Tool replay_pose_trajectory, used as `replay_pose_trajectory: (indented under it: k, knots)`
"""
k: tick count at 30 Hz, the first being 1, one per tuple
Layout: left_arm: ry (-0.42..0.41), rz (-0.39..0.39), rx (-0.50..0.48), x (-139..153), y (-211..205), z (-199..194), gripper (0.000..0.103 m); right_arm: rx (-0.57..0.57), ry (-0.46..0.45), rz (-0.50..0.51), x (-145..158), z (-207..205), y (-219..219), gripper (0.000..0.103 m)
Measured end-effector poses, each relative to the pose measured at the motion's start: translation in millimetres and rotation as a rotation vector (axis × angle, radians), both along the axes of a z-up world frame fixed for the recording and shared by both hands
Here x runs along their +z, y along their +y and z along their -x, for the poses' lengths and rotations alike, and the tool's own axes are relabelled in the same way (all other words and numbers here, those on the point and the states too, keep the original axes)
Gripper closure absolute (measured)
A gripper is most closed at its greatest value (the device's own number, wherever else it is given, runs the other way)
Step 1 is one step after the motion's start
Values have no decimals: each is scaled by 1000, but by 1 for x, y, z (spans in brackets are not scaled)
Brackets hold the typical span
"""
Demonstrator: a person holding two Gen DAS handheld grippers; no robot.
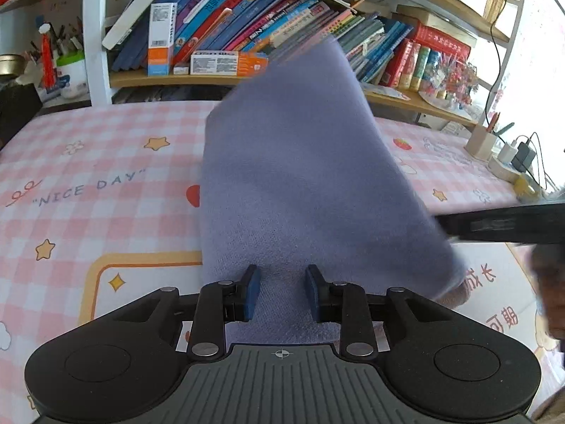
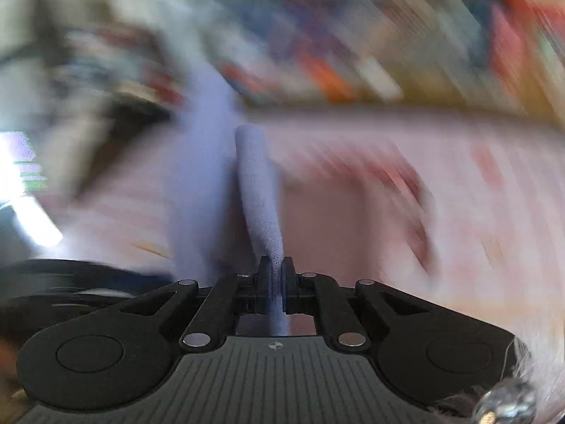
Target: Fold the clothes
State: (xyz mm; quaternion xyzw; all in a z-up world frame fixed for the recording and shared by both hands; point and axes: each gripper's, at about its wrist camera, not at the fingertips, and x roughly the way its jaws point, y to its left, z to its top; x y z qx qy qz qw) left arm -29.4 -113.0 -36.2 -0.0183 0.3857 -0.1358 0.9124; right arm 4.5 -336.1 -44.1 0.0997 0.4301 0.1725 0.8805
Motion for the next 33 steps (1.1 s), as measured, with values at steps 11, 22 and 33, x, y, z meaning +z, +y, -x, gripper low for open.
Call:
replay_pose_trajectory:
  k: [11,22,33]
  knots:
    - [-7,-9,-22,-1,1,0,74,-33,44,-114,-5,-12,-8,83]
    - [-4,15,-30,0,5,-2,74,145,-105,-7,32,12,28,58]
    - [-72,31,-16,17,18,0,73,139,-220,-107,39,34,20,91]
